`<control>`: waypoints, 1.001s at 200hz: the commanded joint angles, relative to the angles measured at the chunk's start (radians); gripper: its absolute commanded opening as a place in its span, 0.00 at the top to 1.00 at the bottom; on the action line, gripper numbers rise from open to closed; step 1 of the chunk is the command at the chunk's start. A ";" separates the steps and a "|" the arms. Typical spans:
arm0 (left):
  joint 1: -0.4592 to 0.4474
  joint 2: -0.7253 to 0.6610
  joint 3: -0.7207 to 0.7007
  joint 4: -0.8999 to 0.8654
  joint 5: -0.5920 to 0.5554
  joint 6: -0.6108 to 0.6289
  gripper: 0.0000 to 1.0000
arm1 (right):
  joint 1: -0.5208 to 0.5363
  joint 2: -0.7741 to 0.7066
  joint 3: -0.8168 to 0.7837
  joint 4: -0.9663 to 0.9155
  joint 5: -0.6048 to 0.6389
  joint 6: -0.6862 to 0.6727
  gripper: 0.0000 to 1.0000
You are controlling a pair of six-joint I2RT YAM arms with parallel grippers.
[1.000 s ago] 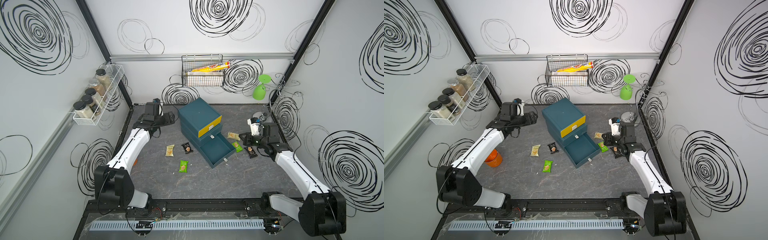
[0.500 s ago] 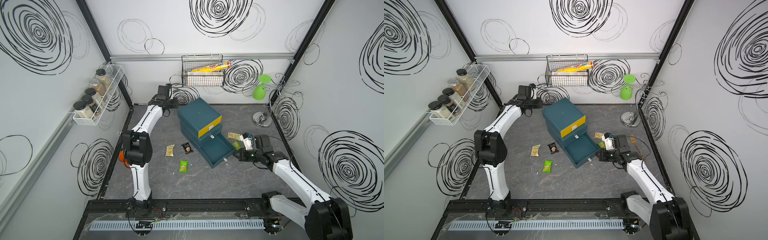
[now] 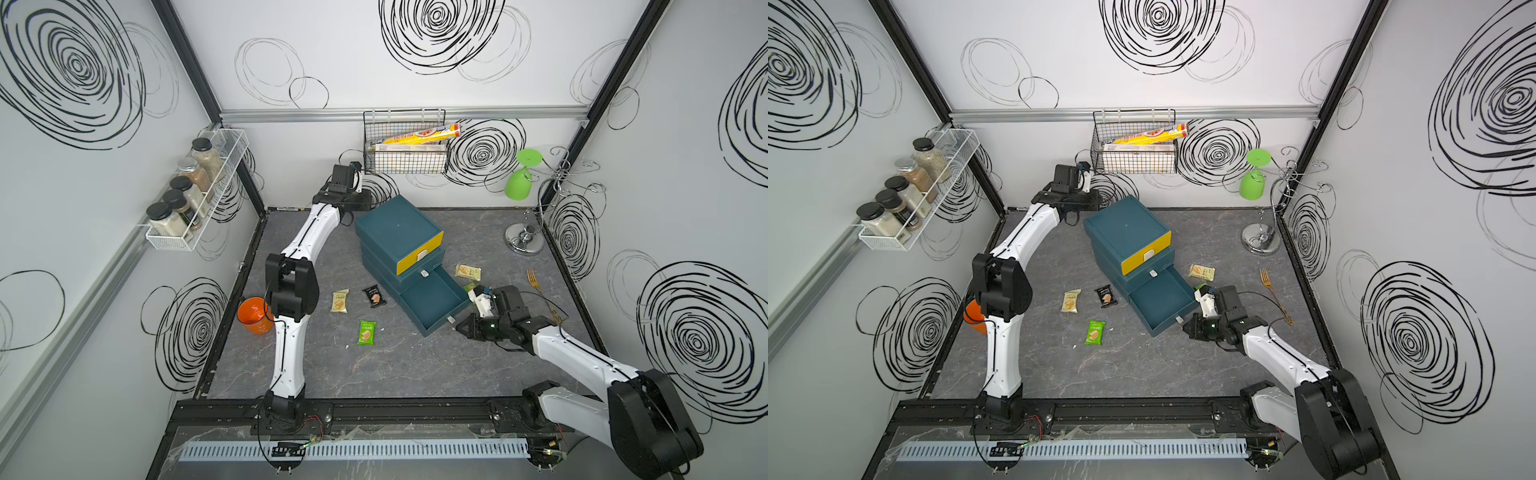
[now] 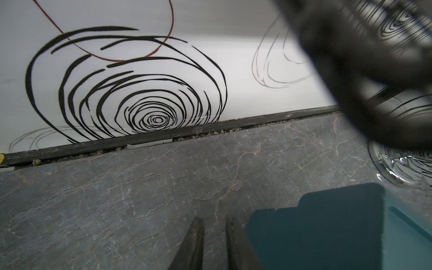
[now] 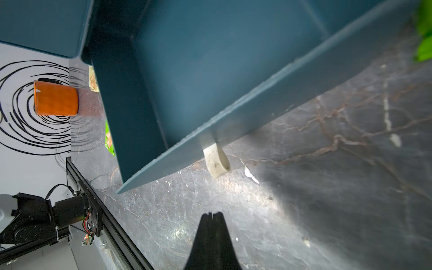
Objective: Take the cookies out of the drawer
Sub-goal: Close the drawer in the storage box.
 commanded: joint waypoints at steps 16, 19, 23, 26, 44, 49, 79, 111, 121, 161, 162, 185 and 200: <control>-0.058 0.033 0.022 -0.004 0.092 0.048 0.78 | 0.008 0.088 0.033 0.203 0.007 0.052 1.00; -0.059 0.034 0.021 -0.005 0.095 0.051 0.78 | 0.007 0.097 0.035 0.218 0.005 0.055 1.00; -0.060 0.035 0.018 -0.008 0.101 0.054 0.78 | 0.007 0.112 0.038 0.235 0.001 0.058 1.00; -0.062 0.033 0.016 -0.009 0.104 0.055 0.78 | 0.007 0.120 0.041 0.246 0.000 0.058 1.00; -0.077 0.026 -0.011 -0.008 0.119 0.066 0.78 | 0.009 0.183 0.054 0.317 -0.007 0.070 1.00; -0.082 0.024 -0.019 -0.007 0.120 0.068 0.78 | 0.009 0.200 0.062 0.331 -0.014 0.073 1.00; -0.106 -0.002 -0.069 -0.012 0.145 0.064 0.79 | 0.016 0.241 0.113 0.366 -0.012 0.072 1.00; -0.119 -0.090 -0.222 0.041 0.118 0.036 0.81 | 0.016 0.238 0.132 0.342 -0.011 0.050 1.00; -0.117 -0.138 -0.300 0.089 0.103 0.014 0.83 | 0.016 0.226 0.125 0.345 -0.011 0.050 1.00; -0.130 -0.202 -0.394 0.137 0.128 0.002 0.84 | 0.020 0.236 0.128 0.350 -0.016 0.041 1.00; -0.130 -0.199 -0.390 0.133 0.128 0.003 0.84 | 0.019 0.237 0.128 0.351 -0.017 0.041 1.00; -0.135 -0.177 -0.366 0.101 0.123 0.014 0.84 | 0.021 0.254 0.140 0.385 -0.030 0.056 1.00; -0.136 -0.177 -0.373 0.108 0.116 0.014 0.84 | 0.022 0.258 0.145 0.403 -0.029 0.065 1.00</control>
